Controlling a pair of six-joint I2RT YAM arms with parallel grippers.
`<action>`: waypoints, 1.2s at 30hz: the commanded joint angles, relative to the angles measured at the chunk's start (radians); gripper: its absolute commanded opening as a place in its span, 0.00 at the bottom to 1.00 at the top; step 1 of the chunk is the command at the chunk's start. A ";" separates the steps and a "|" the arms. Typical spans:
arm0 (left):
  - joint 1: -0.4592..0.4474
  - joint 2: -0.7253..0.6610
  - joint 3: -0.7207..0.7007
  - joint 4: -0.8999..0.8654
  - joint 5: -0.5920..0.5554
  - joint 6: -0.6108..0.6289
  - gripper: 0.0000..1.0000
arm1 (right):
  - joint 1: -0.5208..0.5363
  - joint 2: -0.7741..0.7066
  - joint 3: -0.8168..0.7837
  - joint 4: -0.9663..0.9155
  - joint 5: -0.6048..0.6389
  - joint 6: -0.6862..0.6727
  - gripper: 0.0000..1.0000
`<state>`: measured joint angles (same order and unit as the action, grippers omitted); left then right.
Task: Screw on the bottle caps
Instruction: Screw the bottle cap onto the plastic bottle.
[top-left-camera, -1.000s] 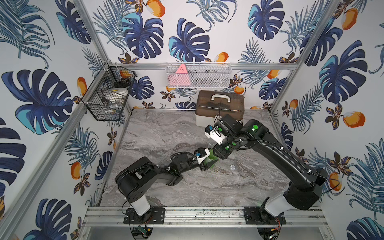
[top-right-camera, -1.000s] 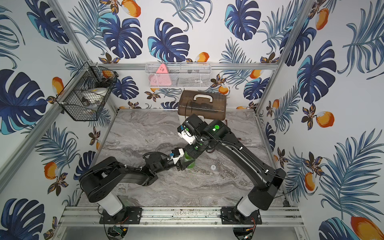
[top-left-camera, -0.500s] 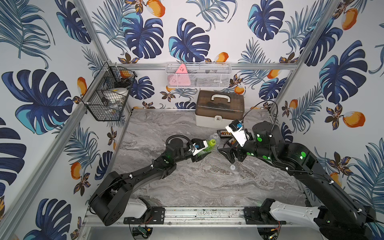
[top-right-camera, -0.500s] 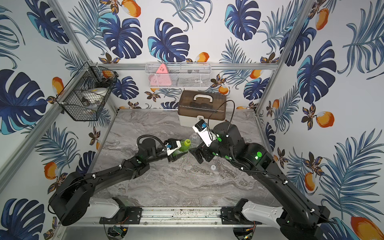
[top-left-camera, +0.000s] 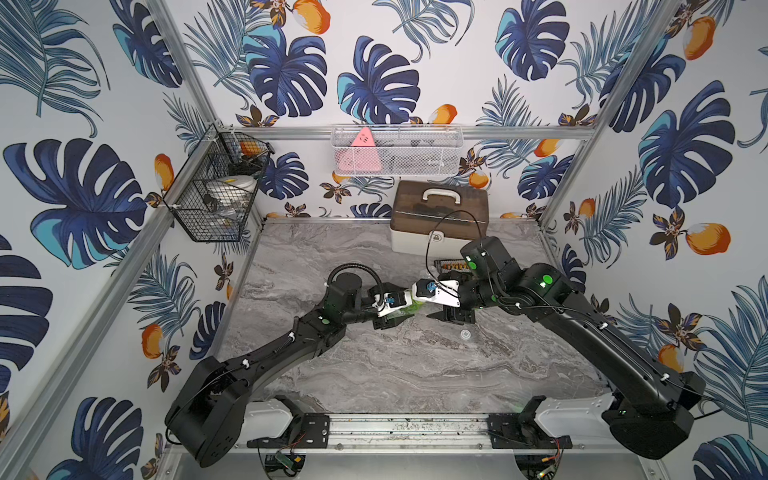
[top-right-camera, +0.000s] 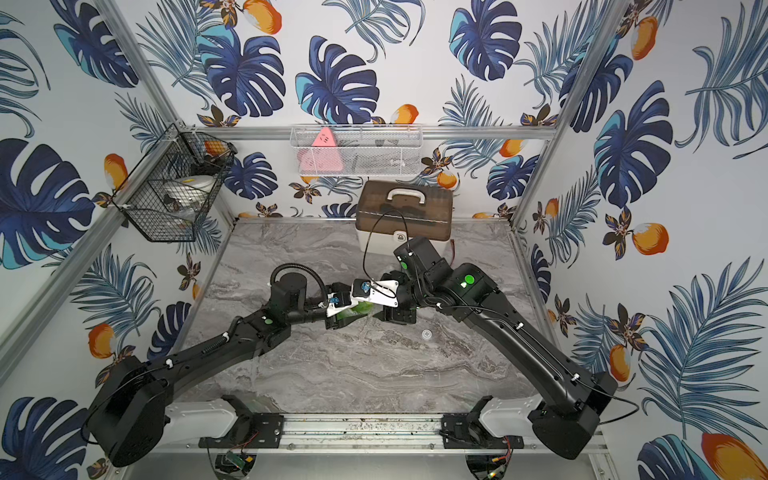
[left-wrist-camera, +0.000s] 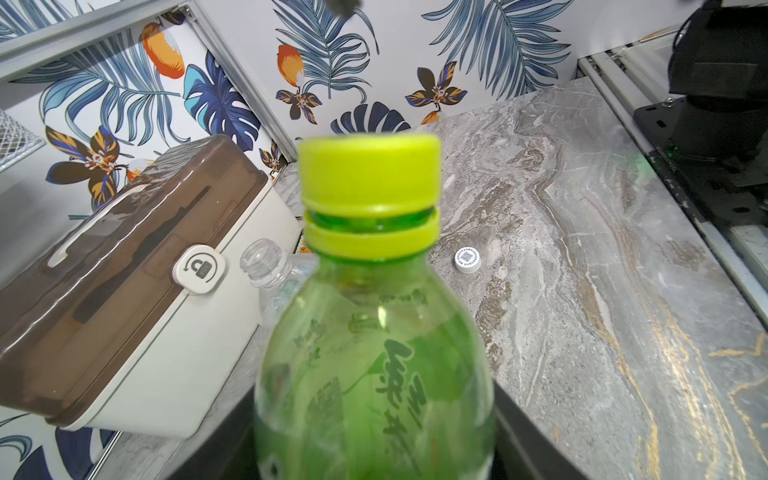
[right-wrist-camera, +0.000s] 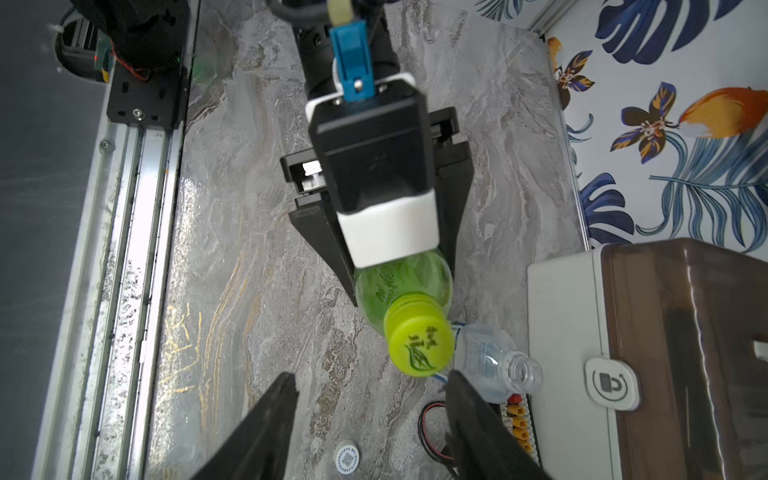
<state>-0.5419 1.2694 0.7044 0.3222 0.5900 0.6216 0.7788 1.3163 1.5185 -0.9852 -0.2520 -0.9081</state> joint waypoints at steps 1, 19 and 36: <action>0.000 -0.007 0.003 -0.002 0.066 0.029 0.66 | -0.015 0.002 0.007 0.006 -0.029 -0.098 0.61; 0.001 0.007 0.018 -0.016 0.081 0.039 0.65 | -0.015 0.036 -0.031 0.084 -0.032 -0.107 0.44; 0.001 -0.001 -0.012 0.097 0.053 -0.003 0.65 | -0.015 0.047 -0.075 0.141 0.035 0.002 0.29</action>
<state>-0.5407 1.2800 0.6991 0.2932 0.6361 0.6304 0.7639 1.3582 1.4445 -0.8684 -0.2470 -0.9817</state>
